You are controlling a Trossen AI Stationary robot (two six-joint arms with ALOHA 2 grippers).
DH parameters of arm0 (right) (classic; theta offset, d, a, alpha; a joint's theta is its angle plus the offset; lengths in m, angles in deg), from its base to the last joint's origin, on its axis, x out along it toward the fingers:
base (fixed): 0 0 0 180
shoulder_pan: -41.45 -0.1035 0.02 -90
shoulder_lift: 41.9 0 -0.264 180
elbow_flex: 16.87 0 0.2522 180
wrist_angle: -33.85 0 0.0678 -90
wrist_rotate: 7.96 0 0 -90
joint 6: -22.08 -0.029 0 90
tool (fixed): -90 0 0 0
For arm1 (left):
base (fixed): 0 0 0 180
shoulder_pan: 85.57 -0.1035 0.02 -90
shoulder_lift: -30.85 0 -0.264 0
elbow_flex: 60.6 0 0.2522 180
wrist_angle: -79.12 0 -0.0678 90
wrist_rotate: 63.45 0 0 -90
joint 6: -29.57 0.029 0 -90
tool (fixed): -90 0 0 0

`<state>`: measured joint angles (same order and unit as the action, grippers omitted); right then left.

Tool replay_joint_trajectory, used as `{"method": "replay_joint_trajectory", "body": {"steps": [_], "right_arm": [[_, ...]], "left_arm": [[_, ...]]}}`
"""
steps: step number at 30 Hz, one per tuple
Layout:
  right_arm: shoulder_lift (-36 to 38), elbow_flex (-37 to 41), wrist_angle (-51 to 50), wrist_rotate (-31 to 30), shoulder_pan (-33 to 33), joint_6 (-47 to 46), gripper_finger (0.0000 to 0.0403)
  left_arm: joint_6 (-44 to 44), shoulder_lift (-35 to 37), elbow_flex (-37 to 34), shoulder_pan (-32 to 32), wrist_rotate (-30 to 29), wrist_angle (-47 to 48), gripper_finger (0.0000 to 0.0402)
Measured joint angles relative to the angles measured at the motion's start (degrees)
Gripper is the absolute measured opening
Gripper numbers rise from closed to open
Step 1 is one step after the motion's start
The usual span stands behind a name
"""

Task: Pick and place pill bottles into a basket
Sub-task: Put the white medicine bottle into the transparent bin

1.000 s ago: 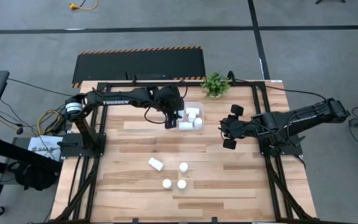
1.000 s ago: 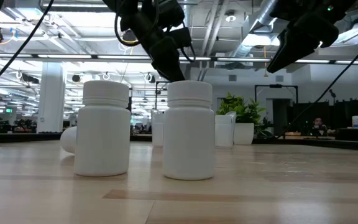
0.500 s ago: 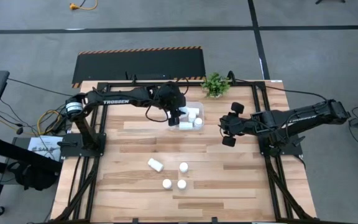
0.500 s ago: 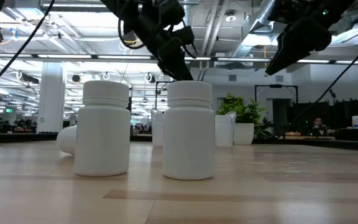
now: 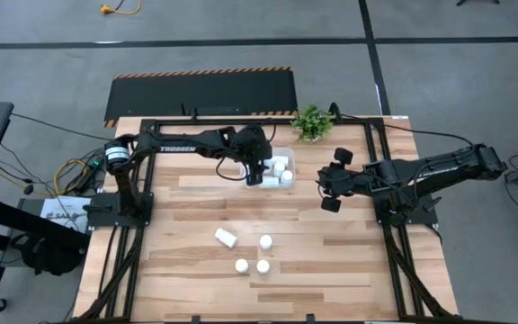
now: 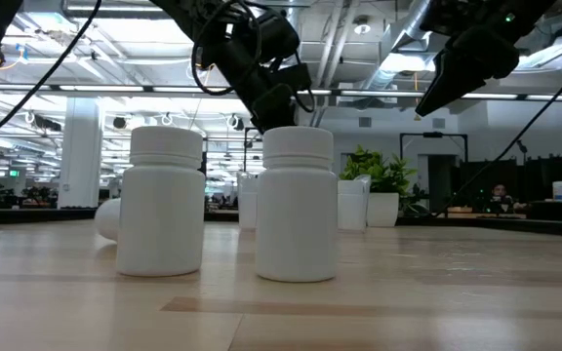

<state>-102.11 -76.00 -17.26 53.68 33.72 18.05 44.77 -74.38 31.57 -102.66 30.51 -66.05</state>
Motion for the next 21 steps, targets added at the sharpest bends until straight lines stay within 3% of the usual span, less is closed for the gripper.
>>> {"method": "replay_joint_trajectory", "body": {"steps": [10, 21], "right_arm": [[0.0, 0.0, 0.1, 0.0, 0.0, -0.1, 0.0126], [0.0, 0.0, 0.1, 0.0, 0.0, -0.4, 0.0126]], "left_arm": [[0.4, -4.5, 0.0, 1.1, -0.1, 0.0, 0.0161], [0.6, -4.5, 0.0, 1.2, -0.1, -0.9, 0.0162]]}}
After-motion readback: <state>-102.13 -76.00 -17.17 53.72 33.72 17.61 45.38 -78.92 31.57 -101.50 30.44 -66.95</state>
